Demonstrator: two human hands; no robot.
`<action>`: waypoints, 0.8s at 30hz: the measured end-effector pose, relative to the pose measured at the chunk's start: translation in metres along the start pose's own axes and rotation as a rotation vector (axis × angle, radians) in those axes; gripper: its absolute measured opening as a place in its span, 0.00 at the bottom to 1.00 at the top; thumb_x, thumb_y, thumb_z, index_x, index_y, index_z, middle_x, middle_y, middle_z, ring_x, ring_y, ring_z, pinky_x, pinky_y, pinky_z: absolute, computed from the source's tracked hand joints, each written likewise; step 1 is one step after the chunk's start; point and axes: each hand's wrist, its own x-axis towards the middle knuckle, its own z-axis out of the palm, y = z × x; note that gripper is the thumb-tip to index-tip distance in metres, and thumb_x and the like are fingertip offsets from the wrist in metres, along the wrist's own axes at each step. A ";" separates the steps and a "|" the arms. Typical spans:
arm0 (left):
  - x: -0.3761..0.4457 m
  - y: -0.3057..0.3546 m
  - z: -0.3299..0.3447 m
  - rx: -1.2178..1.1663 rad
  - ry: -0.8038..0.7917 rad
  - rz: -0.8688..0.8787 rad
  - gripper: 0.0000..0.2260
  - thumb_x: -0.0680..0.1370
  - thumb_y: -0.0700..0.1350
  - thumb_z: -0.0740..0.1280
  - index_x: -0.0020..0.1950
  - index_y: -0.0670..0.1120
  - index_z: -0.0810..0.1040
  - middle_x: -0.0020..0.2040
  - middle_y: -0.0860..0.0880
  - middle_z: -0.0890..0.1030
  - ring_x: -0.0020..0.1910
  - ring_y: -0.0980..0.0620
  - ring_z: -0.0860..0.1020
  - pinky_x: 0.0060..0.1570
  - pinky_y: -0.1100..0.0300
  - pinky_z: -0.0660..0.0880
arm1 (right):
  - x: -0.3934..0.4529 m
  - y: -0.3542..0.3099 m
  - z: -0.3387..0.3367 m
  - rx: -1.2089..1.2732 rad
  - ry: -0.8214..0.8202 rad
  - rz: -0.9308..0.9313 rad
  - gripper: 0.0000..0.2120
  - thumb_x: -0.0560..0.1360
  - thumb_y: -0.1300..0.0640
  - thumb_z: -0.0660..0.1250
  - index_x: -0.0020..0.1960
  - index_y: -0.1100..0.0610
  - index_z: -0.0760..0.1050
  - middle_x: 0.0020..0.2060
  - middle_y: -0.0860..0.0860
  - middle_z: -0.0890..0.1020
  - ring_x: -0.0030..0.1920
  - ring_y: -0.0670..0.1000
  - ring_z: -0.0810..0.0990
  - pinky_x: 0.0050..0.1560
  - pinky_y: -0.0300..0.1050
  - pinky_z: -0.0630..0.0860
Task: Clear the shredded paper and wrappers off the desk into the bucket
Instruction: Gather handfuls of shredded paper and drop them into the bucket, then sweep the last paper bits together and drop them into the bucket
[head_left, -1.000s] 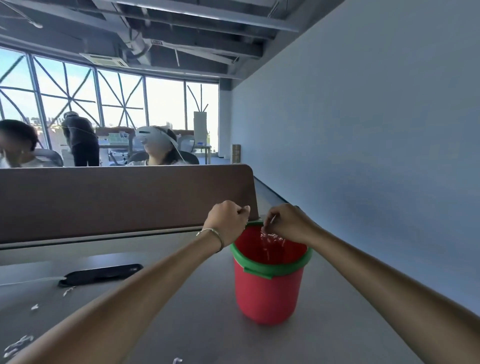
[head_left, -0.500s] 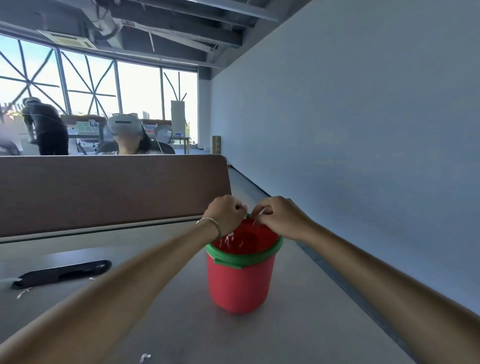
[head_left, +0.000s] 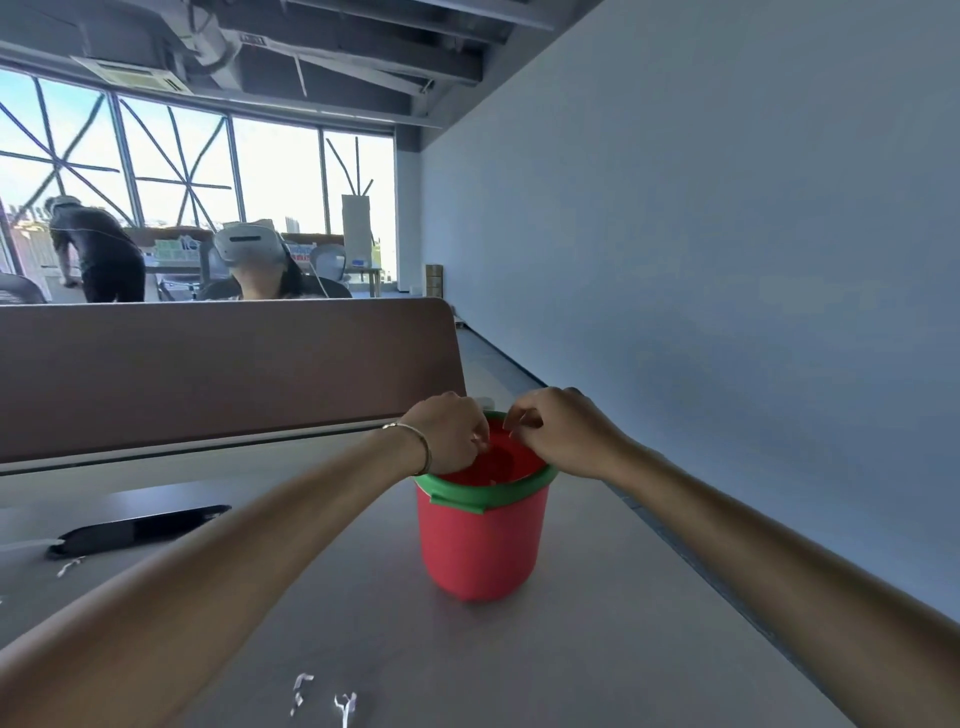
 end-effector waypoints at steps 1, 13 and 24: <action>-0.003 0.000 -0.002 0.035 0.003 0.004 0.09 0.78 0.51 0.67 0.53 0.54 0.86 0.53 0.50 0.85 0.53 0.48 0.82 0.56 0.53 0.78 | -0.001 -0.001 0.001 -0.011 0.004 -0.003 0.12 0.74 0.56 0.62 0.49 0.49 0.85 0.47 0.46 0.87 0.44 0.48 0.85 0.48 0.54 0.83; -0.113 -0.019 -0.001 0.009 0.340 0.032 0.12 0.80 0.46 0.62 0.61 0.54 0.80 0.56 0.53 0.83 0.56 0.49 0.80 0.52 0.56 0.75 | -0.046 -0.062 0.040 0.007 0.269 -0.306 0.09 0.73 0.60 0.65 0.49 0.52 0.81 0.47 0.46 0.85 0.48 0.50 0.82 0.49 0.50 0.78; -0.295 -0.029 0.074 -0.046 0.111 -0.165 0.25 0.76 0.59 0.61 0.72 0.53 0.73 0.69 0.52 0.77 0.68 0.49 0.74 0.66 0.53 0.71 | -0.181 -0.081 0.164 0.043 -0.350 -0.362 0.31 0.77 0.36 0.56 0.77 0.46 0.64 0.79 0.51 0.64 0.79 0.52 0.62 0.78 0.49 0.58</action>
